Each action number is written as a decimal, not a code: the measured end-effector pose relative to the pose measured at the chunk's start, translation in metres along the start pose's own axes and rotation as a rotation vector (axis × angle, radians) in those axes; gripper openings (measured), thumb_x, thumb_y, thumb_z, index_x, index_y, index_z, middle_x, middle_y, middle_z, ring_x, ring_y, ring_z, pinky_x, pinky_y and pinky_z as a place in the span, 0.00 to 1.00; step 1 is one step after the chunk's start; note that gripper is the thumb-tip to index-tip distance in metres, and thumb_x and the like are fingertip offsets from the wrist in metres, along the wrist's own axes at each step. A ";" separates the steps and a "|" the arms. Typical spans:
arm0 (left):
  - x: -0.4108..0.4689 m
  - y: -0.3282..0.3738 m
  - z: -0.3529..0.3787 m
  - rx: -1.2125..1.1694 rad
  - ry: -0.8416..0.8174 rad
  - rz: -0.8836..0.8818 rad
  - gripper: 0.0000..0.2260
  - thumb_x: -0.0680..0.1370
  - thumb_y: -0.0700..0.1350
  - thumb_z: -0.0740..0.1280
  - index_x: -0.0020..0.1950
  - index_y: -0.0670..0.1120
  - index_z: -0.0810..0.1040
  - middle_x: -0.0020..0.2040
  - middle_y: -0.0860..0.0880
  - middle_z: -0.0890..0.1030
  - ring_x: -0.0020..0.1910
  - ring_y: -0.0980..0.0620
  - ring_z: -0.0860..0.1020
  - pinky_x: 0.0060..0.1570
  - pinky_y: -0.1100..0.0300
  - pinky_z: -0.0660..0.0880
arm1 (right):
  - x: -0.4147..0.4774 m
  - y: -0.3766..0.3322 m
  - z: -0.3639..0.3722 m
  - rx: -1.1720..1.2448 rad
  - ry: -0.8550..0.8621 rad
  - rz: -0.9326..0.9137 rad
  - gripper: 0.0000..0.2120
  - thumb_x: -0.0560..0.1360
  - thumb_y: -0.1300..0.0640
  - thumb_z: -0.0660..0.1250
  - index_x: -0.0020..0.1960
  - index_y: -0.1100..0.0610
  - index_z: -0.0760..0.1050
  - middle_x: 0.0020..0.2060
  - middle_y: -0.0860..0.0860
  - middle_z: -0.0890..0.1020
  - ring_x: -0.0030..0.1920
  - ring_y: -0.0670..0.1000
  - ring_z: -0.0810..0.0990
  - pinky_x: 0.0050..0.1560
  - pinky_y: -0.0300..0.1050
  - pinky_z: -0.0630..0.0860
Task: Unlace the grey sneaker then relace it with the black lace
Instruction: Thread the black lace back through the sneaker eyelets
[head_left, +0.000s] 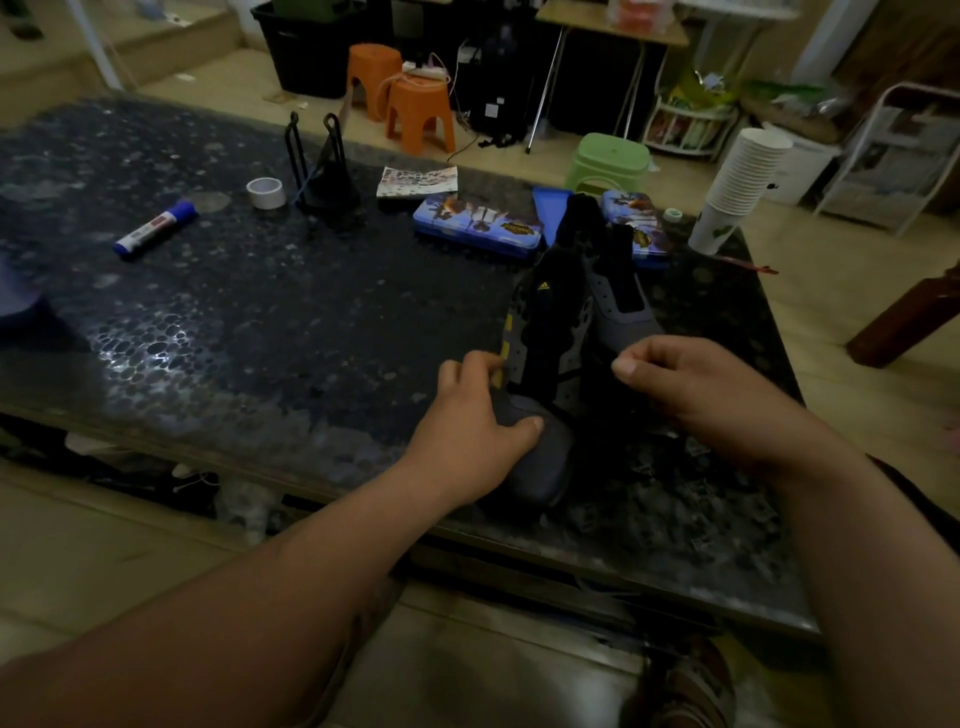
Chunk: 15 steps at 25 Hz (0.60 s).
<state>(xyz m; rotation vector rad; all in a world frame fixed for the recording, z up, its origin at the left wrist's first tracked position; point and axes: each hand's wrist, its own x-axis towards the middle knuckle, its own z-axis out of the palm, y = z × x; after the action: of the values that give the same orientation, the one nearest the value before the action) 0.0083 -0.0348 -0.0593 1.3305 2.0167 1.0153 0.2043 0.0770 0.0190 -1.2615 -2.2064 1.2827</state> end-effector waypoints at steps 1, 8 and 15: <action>0.001 0.005 -0.003 0.017 0.046 0.064 0.27 0.76 0.52 0.72 0.72 0.52 0.67 0.64 0.53 0.65 0.62 0.53 0.72 0.59 0.58 0.72 | 0.001 -0.001 0.004 -0.012 -0.020 -0.016 0.11 0.82 0.50 0.67 0.47 0.57 0.80 0.32 0.48 0.74 0.32 0.44 0.70 0.38 0.45 0.68; 0.013 0.028 -0.011 0.142 -0.056 0.347 0.04 0.82 0.52 0.67 0.50 0.54 0.80 0.45 0.56 0.80 0.51 0.53 0.76 0.55 0.44 0.74 | 0.005 -0.009 0.017 0.120 -0.077 -0.048 0.11 0.82 0.53 0.67 0.50 0.61 0.80 0.31 0.47 0.74 0.30 0.43 0.69 0.32 0.37 0.66; 0.026 0.027 -0.034 -0.109 -0.139 0.253 0.05 0.83 0.49 0.68 0.49 0.53 0.82 0.43 0.55 0.85 0.44 0.57 0.81 0.49 0.53 0.78 | 0.015 -0.007 0.026 0.095 -0.020 -0.066 0.10 0.83 0.51 0.67 0.50 0.58 0.80 0.30 0.43 0.76 0.29 0.41 0.70 0.33 0.38 0.67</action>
<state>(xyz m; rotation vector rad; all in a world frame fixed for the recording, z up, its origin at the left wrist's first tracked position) -0.0133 -0.0146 -0.0179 1.5790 1.6973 1.0932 0.1756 0.0729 0.0080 -1.1360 -2.1543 1.3626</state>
